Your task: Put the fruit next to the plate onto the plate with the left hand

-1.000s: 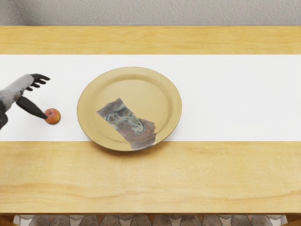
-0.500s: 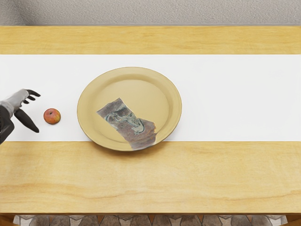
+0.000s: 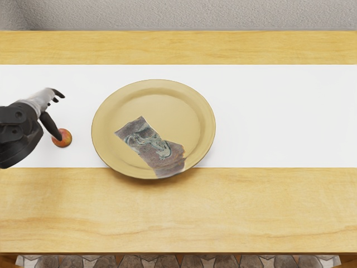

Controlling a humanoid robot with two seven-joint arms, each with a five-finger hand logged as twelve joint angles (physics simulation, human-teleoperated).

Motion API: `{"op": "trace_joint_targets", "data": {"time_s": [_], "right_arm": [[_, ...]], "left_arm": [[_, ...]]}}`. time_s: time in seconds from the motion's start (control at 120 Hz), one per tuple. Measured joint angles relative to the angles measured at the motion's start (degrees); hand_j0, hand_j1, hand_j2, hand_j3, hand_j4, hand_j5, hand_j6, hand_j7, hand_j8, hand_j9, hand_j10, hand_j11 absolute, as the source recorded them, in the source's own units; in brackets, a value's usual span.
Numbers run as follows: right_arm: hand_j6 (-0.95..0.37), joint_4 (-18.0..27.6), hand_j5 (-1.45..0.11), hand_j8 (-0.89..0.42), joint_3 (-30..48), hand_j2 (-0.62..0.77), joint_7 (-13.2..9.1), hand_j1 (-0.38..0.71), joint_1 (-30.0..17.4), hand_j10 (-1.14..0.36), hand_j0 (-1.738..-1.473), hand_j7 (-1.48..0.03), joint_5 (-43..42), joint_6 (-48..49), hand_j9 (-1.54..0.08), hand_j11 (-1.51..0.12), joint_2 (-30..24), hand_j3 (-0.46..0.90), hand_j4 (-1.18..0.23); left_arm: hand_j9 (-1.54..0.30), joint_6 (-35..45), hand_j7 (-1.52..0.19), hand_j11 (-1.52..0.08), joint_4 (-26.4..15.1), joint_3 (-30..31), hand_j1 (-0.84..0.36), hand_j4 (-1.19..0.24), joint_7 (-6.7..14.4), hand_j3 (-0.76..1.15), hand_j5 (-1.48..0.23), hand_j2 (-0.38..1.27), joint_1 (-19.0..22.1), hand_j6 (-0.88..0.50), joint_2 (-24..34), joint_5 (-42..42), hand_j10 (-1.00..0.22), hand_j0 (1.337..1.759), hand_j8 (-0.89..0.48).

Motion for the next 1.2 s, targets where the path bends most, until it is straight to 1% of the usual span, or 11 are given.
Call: {"op": "trace_joint_targets", "data": {"time_s": [0.158,0.308,0.433,0.592,0.9,1.2], "right_arm": [[-0.04,0.0,-0.05,-0.04,0.0,-0.01,0.0,-0.30,0.0,-0.04,-1.658,-0.05,0.0,0.0,-0.05,-0.05,0.0,0.00,-0.04],[-0.04,0.0,-0.05,-0.04,0.0,-0.01,0.0,-0.30,0.0,-0.04,-1.658,-0.05,0.0,0.0,-0.05,-0.05,0.0,0.00,-0.04],[-0.04,0.0,-0.05,-0.04,0.0,-0.01,0.0,-0.30,0.0,-0.04,-1.658,-0.05,0.0,0.0,-0.05,-0.05,0.0,0.00,-0.04],[-0.04,0.0,-0.05,-0.04,0.0,-0.01,0.0,-0.30,0.0,-0.04,-1.658,-0.05,0.0,0.0,-0.05,-0.05,0.0,0.00,-0.04],[-0.04,0.0,-0.05,-0.04,0.0,-0.01,0.0,-0.30,0.0,-0.04,-1.658,-0.05,0.0,0.0,-0.05,-0.05,0.0,0.00,-0.04],[-0.04,0.0,-0.05,-0.04,0.0,-0.01,0.0,-0.30,0.0,-0.04,-1.658,-0.05,0.0,0.0,-0.05,-0.05,0.0,0.00,-0.04]], "left_arm": [[-0.32,-0.3,-0.32,-0.32,0.2,3.9,0.06,-0.25,-3.0,0.00,-0.32,0.05,-1.9,-0.25,-3.1,-6.4,-0.25,1.658,-0.25],[-0.32,0.1,-0.32,-0.32,1.0,8.2,0.06,-0.25,-4.1,0.00,-0.32,0.05,-3.4,-0.25,-7.3,-10.7,-0.25,1.658,-0.25],[-0.32,0.3,-0.32,-0.32,2.3,10.5,0.06,-0.25,-4.3,0.00,-0.32,0.05,-3.4,-0.25,-9.9,-14.2,-0.25,1.658,-0.25],[-0.32,0.3,-0.32,-0.32,3.2,12.4,0.06,-0.25,-4.1,0.00,-0.32,0.05,-3.3,-0.25,-11.1,-15.8,-0.25,1.658,-0.25],[-0.32,0.3,-0.32,-0.32,5.4,13.5,0.05,-0.25,-3.9,0.00,-0.32,0.05,-3.0,-0.25,-13.2,-17.1,-0.25,1.658,-0.25],[-0.43,0.3,-0.43,-0.43,8.1,14.0,-0.05,-0.33,-4.0,0.00,-0.43,0.07,-1.7,-0.33,-14.0,-17.3,-0.33,1.658,-0.33]]}}
